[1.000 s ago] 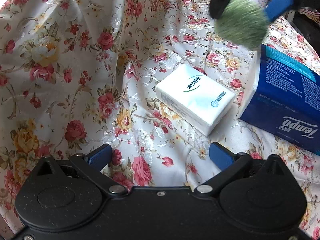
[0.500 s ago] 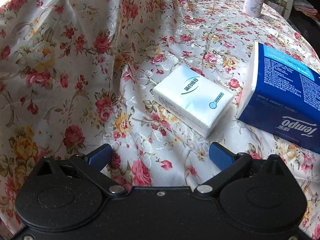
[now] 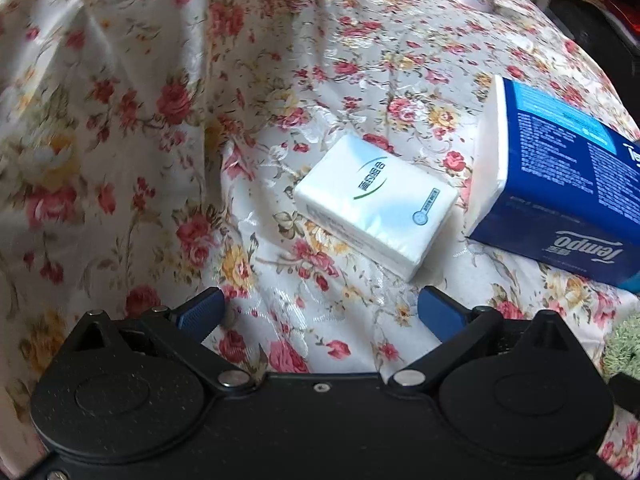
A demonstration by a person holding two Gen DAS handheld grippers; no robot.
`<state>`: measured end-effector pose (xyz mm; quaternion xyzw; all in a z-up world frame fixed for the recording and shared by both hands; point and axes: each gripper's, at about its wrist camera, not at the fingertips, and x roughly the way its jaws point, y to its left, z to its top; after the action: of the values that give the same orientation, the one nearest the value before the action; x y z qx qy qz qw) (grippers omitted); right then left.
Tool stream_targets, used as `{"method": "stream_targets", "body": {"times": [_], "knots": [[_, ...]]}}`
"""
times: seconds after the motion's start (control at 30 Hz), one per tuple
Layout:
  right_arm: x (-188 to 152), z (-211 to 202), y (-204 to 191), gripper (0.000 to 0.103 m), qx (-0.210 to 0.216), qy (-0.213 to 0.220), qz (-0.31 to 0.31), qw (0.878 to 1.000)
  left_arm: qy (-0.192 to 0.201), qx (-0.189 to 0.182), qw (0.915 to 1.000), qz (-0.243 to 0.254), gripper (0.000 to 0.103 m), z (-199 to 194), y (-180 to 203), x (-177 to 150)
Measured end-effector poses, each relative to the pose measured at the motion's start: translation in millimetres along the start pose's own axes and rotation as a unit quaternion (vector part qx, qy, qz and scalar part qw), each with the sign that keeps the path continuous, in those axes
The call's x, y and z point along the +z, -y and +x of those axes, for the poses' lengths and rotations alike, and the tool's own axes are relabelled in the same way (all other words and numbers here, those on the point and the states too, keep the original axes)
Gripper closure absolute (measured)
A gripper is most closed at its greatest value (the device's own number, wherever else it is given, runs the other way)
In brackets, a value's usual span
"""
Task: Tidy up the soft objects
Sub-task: 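Grasp the green knitted ball with the right gripper while the left gripper grasps the white tissue packet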
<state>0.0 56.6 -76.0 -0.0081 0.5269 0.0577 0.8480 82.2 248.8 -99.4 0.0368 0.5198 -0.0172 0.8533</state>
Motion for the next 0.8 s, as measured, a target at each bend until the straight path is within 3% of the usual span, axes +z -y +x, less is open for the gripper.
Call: {"method": "stream_targets", "body": {"times": [0.1,0.37,0.47,0.57,0.8], "knots": [[-4,5,-4,0.031,-0.001,-0.01,0.001,1.0,0.001,-0.002,0.9996,0.026,0.012,-4,4,6],[-19,12,-10,0.016,-0.015,-0.018,0.005,1.0,0.023,0.038,0.9927,0.112,0.012,-8,24,24],[-21,13,-10,0.005,-0.011,-0.02,0.016,1.0,0.019,0.037,0.9904,0.131,0.012,-3,23,28],[-22,15,-11,0.001,-0.019,-0.02,0.022,0.999,0.028,0.028,0.9875,0.153,0.012,-8,22,31],[-26,19,-16,0.0,-0.024,-0.025,0.015,0.999,0.025,0.003,0.9787,0.204,0.01,-2,25,41]]}}
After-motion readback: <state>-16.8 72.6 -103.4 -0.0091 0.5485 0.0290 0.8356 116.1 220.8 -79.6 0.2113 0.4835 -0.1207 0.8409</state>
